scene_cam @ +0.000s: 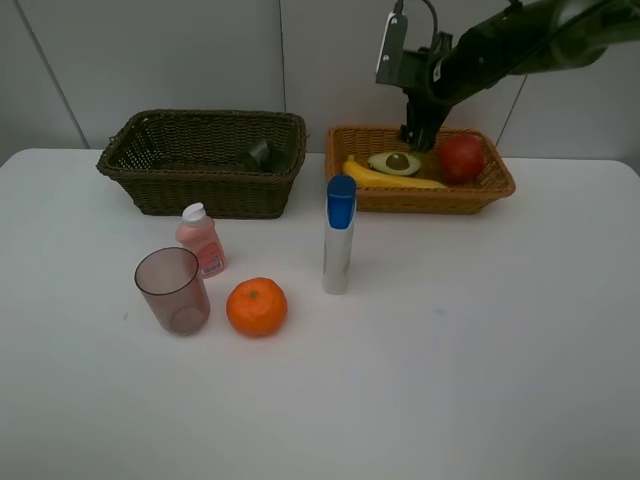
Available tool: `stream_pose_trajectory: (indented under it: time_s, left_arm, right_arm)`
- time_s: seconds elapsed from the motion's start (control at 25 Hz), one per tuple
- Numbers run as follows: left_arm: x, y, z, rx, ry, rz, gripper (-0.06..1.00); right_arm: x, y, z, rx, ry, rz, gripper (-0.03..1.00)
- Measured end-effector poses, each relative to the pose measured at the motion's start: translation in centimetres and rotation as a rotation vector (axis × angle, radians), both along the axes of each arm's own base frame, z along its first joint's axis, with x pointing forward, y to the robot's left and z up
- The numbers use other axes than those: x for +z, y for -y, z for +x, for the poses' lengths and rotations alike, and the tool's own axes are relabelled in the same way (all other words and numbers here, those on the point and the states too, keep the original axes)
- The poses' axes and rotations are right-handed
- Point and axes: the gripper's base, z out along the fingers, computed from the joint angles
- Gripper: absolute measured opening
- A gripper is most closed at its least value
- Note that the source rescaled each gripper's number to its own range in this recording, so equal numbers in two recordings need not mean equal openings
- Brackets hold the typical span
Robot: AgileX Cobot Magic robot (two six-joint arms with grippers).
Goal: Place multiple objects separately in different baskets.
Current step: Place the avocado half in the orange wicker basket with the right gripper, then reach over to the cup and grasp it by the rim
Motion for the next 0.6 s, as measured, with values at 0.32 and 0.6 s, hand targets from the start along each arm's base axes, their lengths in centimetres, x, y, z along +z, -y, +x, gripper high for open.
stream_pose_trajectory:
  time_s: [0.32,0.6]
  left_arm:
    - [0.0,0.0,0.0,0.0,0.0,0.0,1.0]
    - [0.0,0.0,0.0,0.0,0.0,0.0,1.0]
  right_arm:
    - [2.5,0.6,-1.5,-0.15,-0.095,0.12,0.84]
    - [6.7,1.2,-3.1,-0.41,-0.102,0.416,0.84]
